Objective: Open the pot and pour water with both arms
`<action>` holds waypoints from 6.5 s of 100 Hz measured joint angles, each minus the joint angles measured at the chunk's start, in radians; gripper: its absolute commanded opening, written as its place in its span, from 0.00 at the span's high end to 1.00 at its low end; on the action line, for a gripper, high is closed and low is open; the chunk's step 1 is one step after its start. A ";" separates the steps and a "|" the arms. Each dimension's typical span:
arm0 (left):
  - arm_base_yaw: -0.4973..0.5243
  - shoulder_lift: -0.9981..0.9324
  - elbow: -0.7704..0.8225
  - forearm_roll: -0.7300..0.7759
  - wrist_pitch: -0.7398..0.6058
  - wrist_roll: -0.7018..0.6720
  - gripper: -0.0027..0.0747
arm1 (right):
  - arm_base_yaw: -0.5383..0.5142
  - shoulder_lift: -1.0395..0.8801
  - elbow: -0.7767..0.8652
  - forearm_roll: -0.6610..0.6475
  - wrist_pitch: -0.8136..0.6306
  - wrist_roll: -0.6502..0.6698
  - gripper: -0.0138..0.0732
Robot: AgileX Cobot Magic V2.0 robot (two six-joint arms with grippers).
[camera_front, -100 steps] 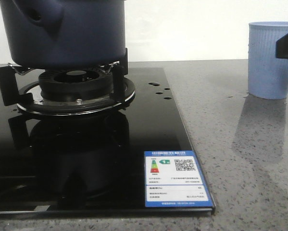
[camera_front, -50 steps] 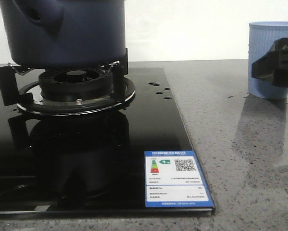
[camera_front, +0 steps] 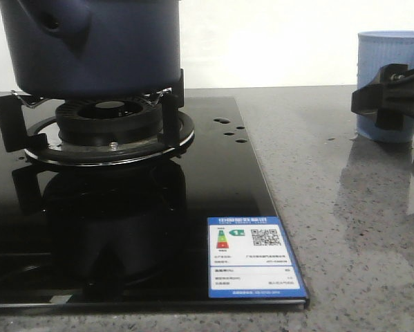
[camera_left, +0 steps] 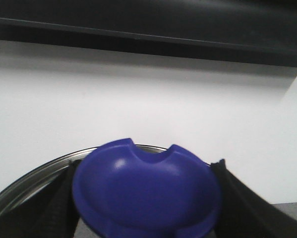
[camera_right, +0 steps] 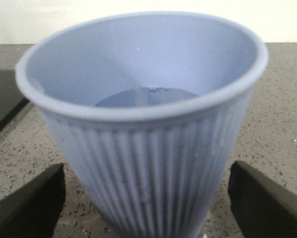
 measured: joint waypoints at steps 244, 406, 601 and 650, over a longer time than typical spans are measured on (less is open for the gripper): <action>0.000 0.000 0.000 0.000 0.002 0.000 0.48 | 0.357 -0.028 -0.834 -0.503 0.980 0.000 0.46; 0.000 0.000 0.000 0.000 0.002 0.000 0.48 | 0.486 0.072 -0.924 -1.454 1.036 -0.002 0.46; 0.000 0.000 0.000 0.000 0.002 0.002 0.48 | 0.487 0.072 -0.928 -1.767 1.080 0.389 0.46; 0.000 0.000 0.000 0.000 0.002 0.002 0.48 | 0.366 -0.097 -0.765 -1.716 1.136 1.135 0.46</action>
